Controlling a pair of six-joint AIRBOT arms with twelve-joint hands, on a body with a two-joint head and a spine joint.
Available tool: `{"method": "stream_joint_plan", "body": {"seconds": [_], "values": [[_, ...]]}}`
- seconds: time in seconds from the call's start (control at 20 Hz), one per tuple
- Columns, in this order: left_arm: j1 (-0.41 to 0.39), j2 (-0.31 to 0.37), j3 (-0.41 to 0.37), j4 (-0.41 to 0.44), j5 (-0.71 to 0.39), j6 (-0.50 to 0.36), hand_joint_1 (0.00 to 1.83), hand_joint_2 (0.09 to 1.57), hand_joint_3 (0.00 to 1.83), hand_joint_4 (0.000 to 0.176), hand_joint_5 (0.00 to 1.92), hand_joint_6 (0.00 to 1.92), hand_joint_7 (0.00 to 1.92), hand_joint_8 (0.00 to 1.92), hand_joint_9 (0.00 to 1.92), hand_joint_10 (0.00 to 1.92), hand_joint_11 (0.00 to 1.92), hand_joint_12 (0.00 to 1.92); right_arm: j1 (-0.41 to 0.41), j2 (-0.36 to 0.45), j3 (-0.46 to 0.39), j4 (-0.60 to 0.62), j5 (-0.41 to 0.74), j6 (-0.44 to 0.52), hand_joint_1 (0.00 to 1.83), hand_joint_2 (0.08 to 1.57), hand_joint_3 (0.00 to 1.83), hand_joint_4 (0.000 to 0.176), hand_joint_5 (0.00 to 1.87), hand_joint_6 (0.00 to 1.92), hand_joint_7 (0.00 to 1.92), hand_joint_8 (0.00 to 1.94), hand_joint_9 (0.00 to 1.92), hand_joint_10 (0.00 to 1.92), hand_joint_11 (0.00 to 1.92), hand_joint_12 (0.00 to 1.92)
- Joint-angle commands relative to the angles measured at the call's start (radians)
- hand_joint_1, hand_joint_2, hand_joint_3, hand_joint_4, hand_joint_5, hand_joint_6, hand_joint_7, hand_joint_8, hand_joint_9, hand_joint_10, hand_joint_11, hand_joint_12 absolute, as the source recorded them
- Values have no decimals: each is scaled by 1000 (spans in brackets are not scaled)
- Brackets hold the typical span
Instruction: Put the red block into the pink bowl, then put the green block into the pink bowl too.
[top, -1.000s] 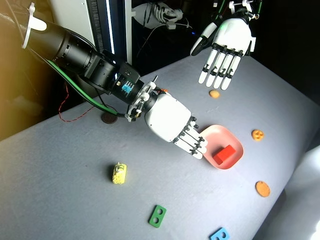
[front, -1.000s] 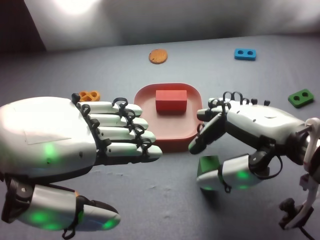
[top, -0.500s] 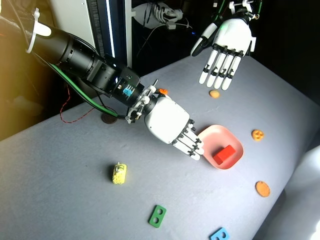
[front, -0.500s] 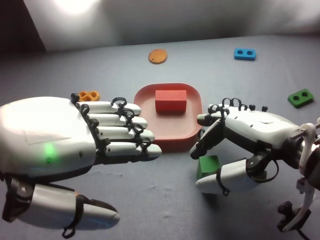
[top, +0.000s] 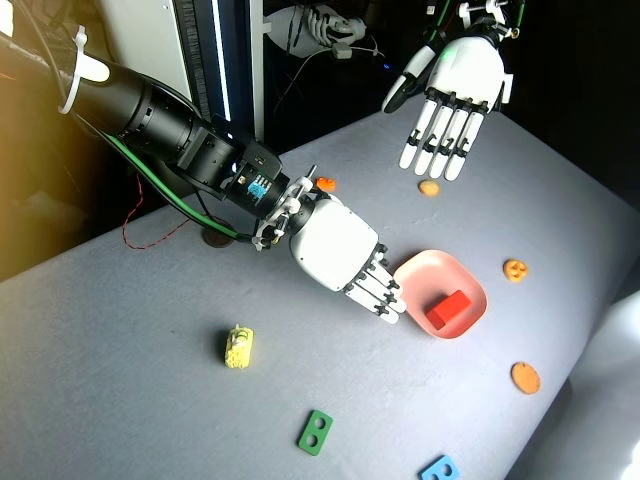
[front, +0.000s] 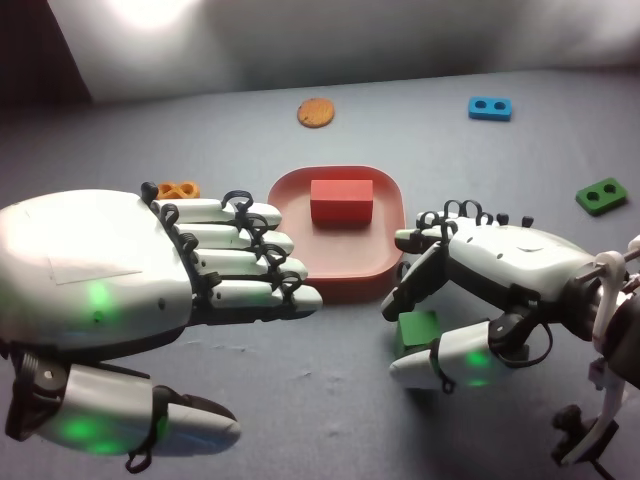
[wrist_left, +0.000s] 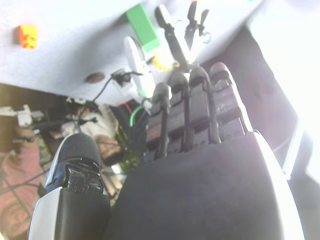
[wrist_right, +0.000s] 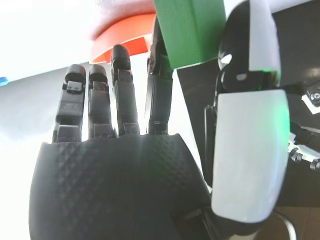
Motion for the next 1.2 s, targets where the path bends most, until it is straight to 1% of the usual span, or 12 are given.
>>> {"method": "stream_joint_plan", "body": {"seconds": [0.0,0.1,0.25,0.4,0.6,0.65,0.7,0.75,0.85,1.0,1.1,1.15], "values": [[-14,8,-1,-36,-70,0,5,1306,1,0,177,1,164,2,97,2,17,17,2,6,0,-39,73,7,929,869,0,68,954,6,257,33,0,0,0,0],[-14,8,-1,-36,-70,0,21,1300,0,0,184,3,173,3,104,3,23,24,3,6,0,-39,73,7,936,865,0,55,962,7,312,21,0,0,0,0],[-14,8,0,-36,-68,0,0,1304,1,0,183,1,174,2,108,3,31,33,3,6,0,-39,73,7,923,860,0,74,953,3,116,4,0,0,0,0],[-15,8,0,-36,-68,0,4,1304,1,0,198,6,189,7,115,5,29,36,4,6,0,-42,73,7,918,879,5,63,953,3,285,37,0,0,0,0],[-15,7,0,-34,-68,0,0,1304,1,0,180,5,170,6,101,6,20,38,8,7,2,-45,73,7,933,857,0,56,949,1,102,6,0,0,0,0],[-16,7,0,-34,-68,0,4,1306,1,0,189,7,181,9,111,9,24,43,10,7,2,-45,73,8,950,872,2,24,951,2,140,18,0,0,0,0],[-16,7,0,-34,-68,0,13,1299,0,0,197,7,184,7,116,8,30,51,11,7,2,-45,73,8,948,875,3,20,958,5,132,13,0,0,0,0],[-16,7,0,-34,-68,0,7,1308,3,0,200,3,190,5,121,5,21,59,12,7,2,-45,73,8,935,868,0,54,982,15,157,18,0,0,0,0],[-16,7,0,-34,-68,0,1,1307,2,0,194,0,186,3,118,4,19,61,12,7,3,-45,73,8,932,872,2,72,983,14,150,13,0,0,0,0],[-18,6,-2,-34,-65,0,32,1298,0,0,176,3,162,1,98,1,5,67,12,7,3,-46,73,8,912,871,1,73,985,13,110,2,0,0,0,0],[-21,5,-3,-34,-61,0,41,1290,0,0,191,0,176,0,116,0,0,128,12,8,3,-47,73,8,964,874,2,7,962,2,61,0,0,0,0,0],[-23,4,-4,-33,-58,0,13,1298,2,0,176,0,163,0,101,0,0,104,12,8,3,-47,73,8,951,878,4,10,949,0,41,0,0,0,0,0]]}}
